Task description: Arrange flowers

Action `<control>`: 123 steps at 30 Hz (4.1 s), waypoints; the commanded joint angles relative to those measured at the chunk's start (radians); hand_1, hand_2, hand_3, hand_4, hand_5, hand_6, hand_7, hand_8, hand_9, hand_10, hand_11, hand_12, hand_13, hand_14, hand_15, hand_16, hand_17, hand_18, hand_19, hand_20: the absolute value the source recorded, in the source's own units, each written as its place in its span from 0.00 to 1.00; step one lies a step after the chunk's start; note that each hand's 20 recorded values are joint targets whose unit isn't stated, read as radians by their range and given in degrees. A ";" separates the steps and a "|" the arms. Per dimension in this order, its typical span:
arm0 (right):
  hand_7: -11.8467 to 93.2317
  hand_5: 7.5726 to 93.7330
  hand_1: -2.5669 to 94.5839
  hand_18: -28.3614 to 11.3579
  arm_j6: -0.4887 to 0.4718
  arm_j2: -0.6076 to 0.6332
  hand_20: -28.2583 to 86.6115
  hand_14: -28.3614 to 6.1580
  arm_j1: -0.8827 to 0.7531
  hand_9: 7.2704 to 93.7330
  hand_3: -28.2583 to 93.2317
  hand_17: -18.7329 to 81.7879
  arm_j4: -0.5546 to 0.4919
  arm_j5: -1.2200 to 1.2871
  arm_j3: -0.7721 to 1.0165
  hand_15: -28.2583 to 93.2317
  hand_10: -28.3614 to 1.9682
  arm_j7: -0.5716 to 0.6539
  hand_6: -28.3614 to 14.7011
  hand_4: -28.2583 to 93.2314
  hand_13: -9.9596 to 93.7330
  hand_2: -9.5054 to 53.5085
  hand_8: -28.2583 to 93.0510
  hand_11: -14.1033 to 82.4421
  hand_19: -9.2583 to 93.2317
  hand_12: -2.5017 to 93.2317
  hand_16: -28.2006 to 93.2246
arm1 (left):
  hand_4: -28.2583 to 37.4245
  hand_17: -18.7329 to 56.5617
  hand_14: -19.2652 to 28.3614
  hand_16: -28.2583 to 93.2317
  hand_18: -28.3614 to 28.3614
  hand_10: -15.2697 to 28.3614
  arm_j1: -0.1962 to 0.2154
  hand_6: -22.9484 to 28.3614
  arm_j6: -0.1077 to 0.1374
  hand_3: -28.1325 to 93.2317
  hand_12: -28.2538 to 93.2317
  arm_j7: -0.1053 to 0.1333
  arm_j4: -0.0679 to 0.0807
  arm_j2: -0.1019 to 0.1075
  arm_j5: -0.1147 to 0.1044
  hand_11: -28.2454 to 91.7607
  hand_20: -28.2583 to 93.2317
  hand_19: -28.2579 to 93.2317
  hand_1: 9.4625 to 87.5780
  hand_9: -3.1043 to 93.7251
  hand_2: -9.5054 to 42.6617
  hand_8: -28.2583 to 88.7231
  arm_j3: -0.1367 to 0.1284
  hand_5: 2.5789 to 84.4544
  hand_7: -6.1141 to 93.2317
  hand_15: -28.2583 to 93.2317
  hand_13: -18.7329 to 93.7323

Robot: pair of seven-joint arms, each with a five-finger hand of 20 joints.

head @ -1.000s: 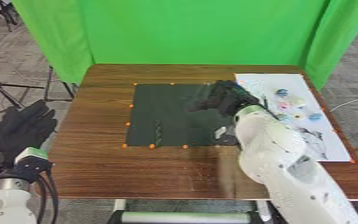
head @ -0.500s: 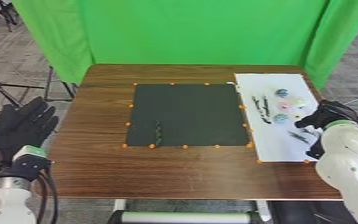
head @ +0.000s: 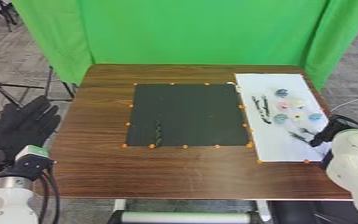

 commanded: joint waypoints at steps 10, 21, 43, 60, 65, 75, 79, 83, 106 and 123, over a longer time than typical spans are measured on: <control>0.40 0.75 0.62 0.00 0.167 -0.024 0.58 0.43 -0.013 0.81 0.72 0.53 0.012 -0.062 -0.036 0.80 0.46 -0.025 0.55 0.00 0.76 0.00 0.32 0.42 0.93 0.43 0.47 | 0.04 0.17 0.69 0.18 0.74 0.68 -0.042 0.59 -0.027 0.84 0.35 -0.005 0.004 0.021 -0.028 0.53 0.36 0.54 0.24 0.38 0.46 0.12 0.061 0.49 0.39 0.66 0.36; 0.45 0.81 0.60 0.01 0.379 -0.021 0.57 0.53 -0.024 0.88 0.81 0.61 -0.159 -0.167 -0.036 0.78 0.53 -0.076 0.59 0.00 0.86 0.01 0.42 0.51 0.99 0.50 0.49 | 0.04 0.17 0.69 0.18 0.74 0.68 -0.031 0.59 -0.022 0.84 0.35 -0.007 0.000 0.018 -0.026 0.53 0.36 0.54 0.24 0.38 0.46 0.12 0.058 0.49 0.39 0.66 0.36; 0.54 0.80 0.53 0.02 0.285 -0.405 0.58 0.60 0.467 0.92 0.85 0.66 0.046 -0.008 -0.636 0.76 0.53 -0.211 0.58 0.10 0.92 0.00 0.41 0.54 1.00 0.47 0.50 | 0.06 0.17 0.69 0.18 0.74 0.68 -0.058 0.59 -0.035 0.86 0.35 -0.089 0.012 0.012 -0.021 0.53 0.36 0.54 0.24 0.38 0.48 0.12 0.054 0.49 0.39 0.66 0.35; 0.55 0.80 0.53 0.01 0.328 -0.487 0.59 0.59 0.440 0.92 0.86 0.67 0.152 -0.259 -0.774 0.76 0.53 -0.147 0.59 0.10 0.92 0.00 0.40 0.55 1.00 0.46 0.50 | 0.07 0.17 0.69 0.18 0.74 0.68 -0.058 0.59 -0.019 0.86 0.35 -0.084 0.013 0.012 -0.021 0.53 0.36 0.54 0.25 0.38 0.48 0.12 0.065 0.49 0.39 0.66 0.35; 0.55 0.80 0.53 0.01 0.272 -0.514 0.59 0.60 0.428 0.92 0.85 0.68 0.172 -0.255 -0.779 0.76 0.53 -0.143 0.59 0.10 0.93 0.00 0.40 0.55 1.00 0.46 0.50 | 0.06 0.17 0.69 0.18 0.74 0.68 -0.076 0.59 -0.025 0.85 0.35 -0.087 0.022 0.017 -0.021 0.53 0.36 0.54 0.25 0.38 0.48 0.12 0.078 0.49 0.39 0.66 0.36; 0.52 0.80 0.55 0.02 0.256 -0.545 0.58 0.61 0.402 0.93 0.84 0.69 0.189 -0.253 -0.769 0.74 0.53 -0.167 0.58 0.08 0.93 0.00 0.41 0.52 1.00 0.44 0.50 | 0.05 0.17 0.69 0.18 0.74 0.68 -0.091 0.59 -0.026 0.84 0.35 -0.092 0.027 0.019 -0.021 0.53 0.36 0.54 0.24 0.38 0.47 0.12 0.095 0.49 0.39 0.66 0.35; 0.48 0.80 0.54 0.02 0.228 -0.541 0.57 0.61 0.396 0.92 0.81 0.68 0.194 -0.278 -0.761 0.73 0.52 -0.178 0.57 0.08 0.93 0.00 0.40 0.50 1.00 0.44 0.50 | 0.04 0.17 0.69 0.18 0.74 0.68 -0.089 0.59 -0.028 0.84 0.35 -0.089 0.026 0.016 -0.024 0.53 0.36 0.54 0.24 0.37 0.47 0.12 0.096 0.49 0.39 0.66 0.35; 0.47 0.78 0.52 0.03 0.238 -0.532 0.56 0.61 0.399 0.90 0.80 0.66 0.200 -0.289 -0.753 0.72 0.48 -0.175 0.56 0.09 0.91 0.00 0.40 0.49 1.00 0.42 0.50 | 0.04 0.17 0.69 0.18 0.74 0.68 -0.078 0.59 -0.023 0.84 0.35 -0.084 0.022 0.017 -0.025 0.53 0.36 0.54 0.24 0.37 0.47 0.12 0.087 0.49 0.39 0.66 0.35; 0.41 0.71 0.40 0.01 0.204 -0.519 0.51 0.54 0.350 0.84 0.80 0.63 0.091 -0.257 -0.697 0.72 0.37 -0.184 0.49 0.09 0.87 0.00 0.17 0.52 1.00 0.34 0.49 | 0.08 0.17 0.68 0.18 0.74 0.67 -0.063 0.59 -0.018 0.83 0.35 -0.107 0.024 0.005 0.007 0.53 0.36 0.54 0.30 0.37 0.35 0.12 0.067 0.48 0.40 0.66 0.35; 0.34 0.71 0.39 0.01 0.273 -0.410 0.51 0.53 0.313 0.83 0.78 0.62 -0.042 -0.316 -0.536 0.73 0.35 -0.185 0.46 0.09 0.87 0.00 0.17 0.51 1.00 0.34 0.49 | 0.08 0.17 0.68 0.18 0.74 0.67 -0.026 0.59 -0.015 0.83 0.35 -0.067 0.011 -0.009 -0.027 0.54 0.36 0.54 0.29 0.37 0.37 0.11 0.046 0.48 0.40 0.67 0.35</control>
